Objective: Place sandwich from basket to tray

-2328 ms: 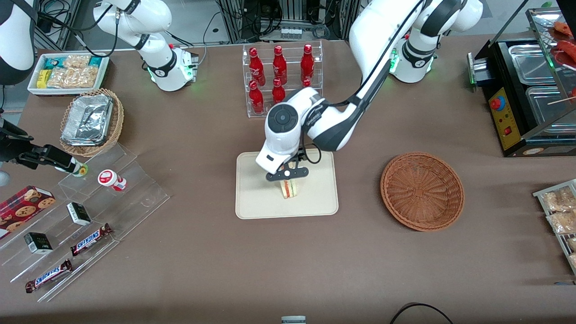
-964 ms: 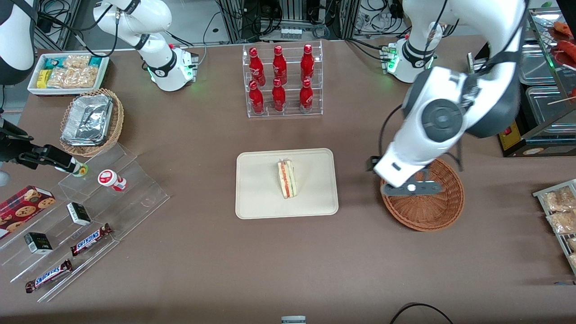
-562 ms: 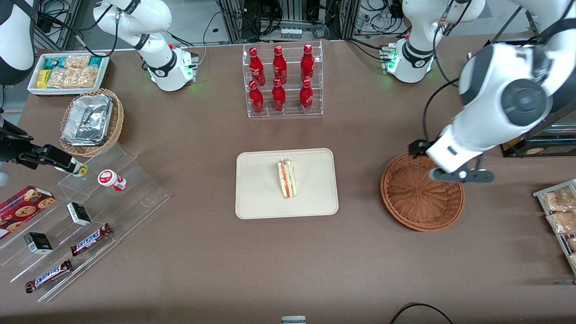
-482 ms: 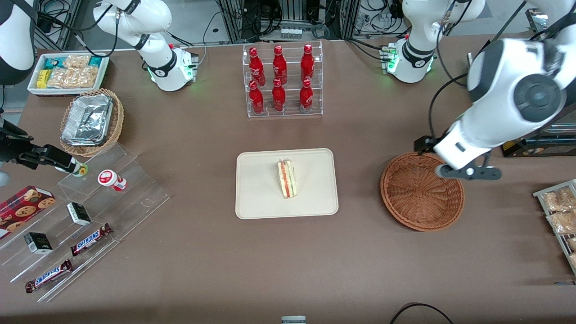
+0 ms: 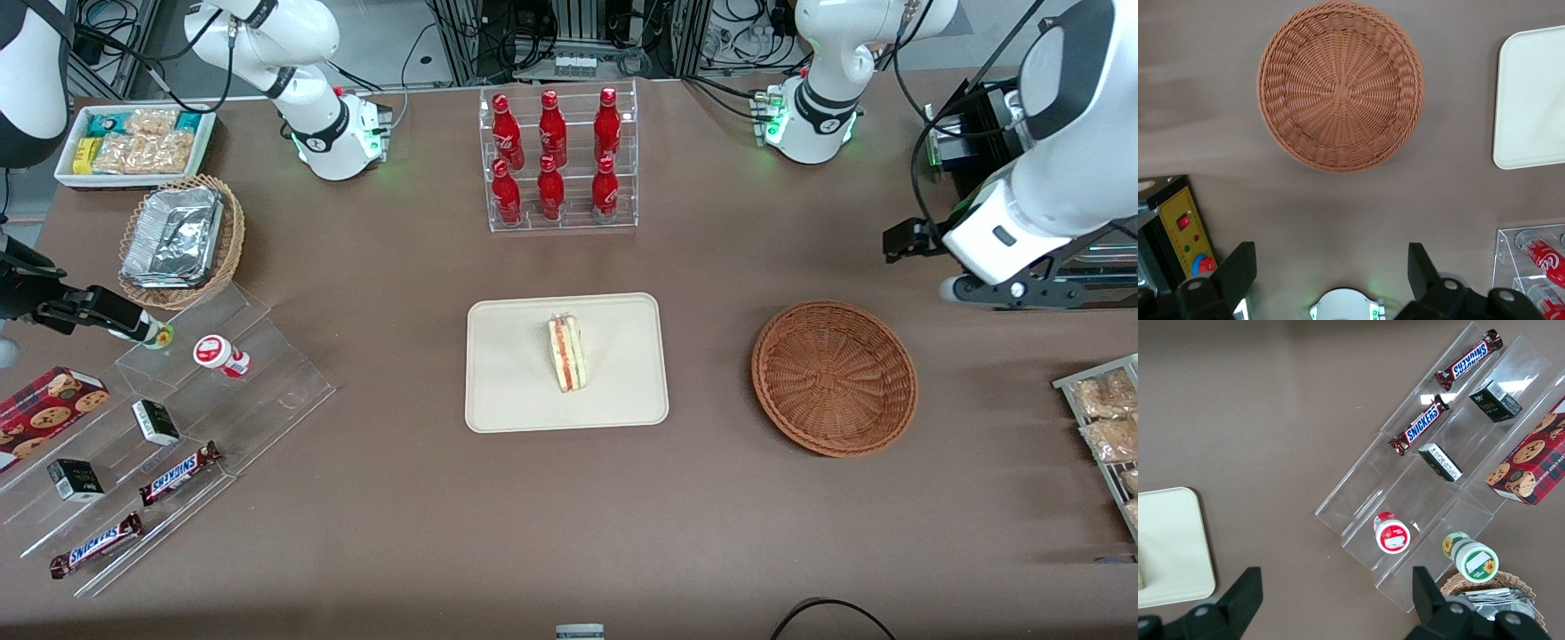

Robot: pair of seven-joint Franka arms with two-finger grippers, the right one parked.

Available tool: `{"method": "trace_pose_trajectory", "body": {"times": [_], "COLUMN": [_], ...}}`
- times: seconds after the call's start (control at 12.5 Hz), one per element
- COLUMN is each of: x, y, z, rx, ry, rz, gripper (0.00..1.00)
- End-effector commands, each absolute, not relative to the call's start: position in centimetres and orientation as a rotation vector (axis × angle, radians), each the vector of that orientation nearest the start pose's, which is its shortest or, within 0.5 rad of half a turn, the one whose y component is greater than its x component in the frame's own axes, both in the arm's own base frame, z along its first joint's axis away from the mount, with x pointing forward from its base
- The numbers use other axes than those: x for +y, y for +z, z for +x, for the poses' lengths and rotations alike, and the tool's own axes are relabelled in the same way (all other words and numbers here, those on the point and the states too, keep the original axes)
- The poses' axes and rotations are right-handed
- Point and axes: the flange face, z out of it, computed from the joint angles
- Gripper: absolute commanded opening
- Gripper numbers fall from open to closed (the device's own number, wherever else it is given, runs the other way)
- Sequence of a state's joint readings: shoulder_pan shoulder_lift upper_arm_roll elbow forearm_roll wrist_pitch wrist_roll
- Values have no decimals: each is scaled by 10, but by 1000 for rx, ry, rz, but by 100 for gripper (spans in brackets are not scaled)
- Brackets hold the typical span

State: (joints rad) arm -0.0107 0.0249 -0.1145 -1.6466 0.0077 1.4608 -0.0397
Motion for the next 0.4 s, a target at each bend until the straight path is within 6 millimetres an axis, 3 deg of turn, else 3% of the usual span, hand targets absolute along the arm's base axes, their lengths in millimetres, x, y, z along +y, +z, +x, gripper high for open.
{"method": "trace_pose_trajectory", "body": {"times": [0.0, 0.16, 0.32], "x": [-56, -50, -38], "y": [600, 621, 624], "z": [529, 525, 526], "rx": [153, 160, 124], "ry": [326, 317, 308], "rz": [-3114, -3103, -3108], "gripper": [100, 100, 100]}}
